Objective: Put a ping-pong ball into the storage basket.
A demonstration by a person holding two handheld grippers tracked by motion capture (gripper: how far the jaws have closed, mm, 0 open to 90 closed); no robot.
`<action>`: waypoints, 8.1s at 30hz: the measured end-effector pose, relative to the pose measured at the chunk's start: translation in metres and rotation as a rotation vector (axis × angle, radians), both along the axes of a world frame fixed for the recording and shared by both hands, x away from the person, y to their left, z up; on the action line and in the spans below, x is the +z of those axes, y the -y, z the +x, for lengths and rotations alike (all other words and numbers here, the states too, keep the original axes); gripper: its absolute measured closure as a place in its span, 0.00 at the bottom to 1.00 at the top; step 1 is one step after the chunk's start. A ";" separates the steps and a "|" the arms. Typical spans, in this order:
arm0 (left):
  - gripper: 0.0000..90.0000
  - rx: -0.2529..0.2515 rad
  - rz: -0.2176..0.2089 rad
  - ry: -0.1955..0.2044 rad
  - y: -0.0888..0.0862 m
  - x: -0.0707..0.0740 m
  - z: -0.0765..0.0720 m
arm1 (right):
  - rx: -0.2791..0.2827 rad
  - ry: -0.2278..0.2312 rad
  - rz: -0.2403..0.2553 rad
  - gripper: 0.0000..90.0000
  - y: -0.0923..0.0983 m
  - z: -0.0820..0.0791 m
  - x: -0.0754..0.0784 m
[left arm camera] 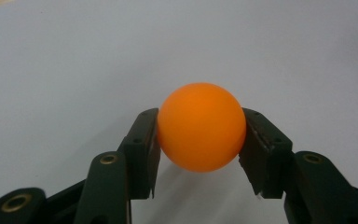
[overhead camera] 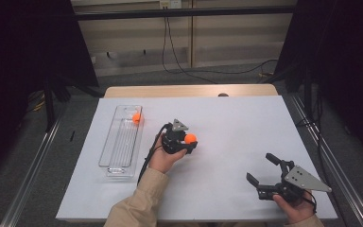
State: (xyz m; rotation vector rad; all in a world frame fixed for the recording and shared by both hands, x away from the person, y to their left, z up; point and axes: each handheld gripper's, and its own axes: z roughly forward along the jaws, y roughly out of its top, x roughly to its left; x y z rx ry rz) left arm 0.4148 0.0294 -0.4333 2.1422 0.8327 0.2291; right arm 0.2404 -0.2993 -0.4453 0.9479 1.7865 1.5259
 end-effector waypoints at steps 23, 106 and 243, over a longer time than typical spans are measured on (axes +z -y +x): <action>0.56 -0.002 0.000 -0.003 -0.010 0.006 -0.004 | 0.001 0.002 -0.004 0.04 0.000 0.000 0.000; 0.56 0.127 -0.053 -0.049 -0.069 0.034 -0.002 | 0.010 0.005 -0.002 0.04 -0.001 0.000 0.001; 0.56 0.318 -0.051 0.006 -0.148 0.047 -0.001 | 0.014 0.007 -0.001 0.04 -0.001 -0.001 0.001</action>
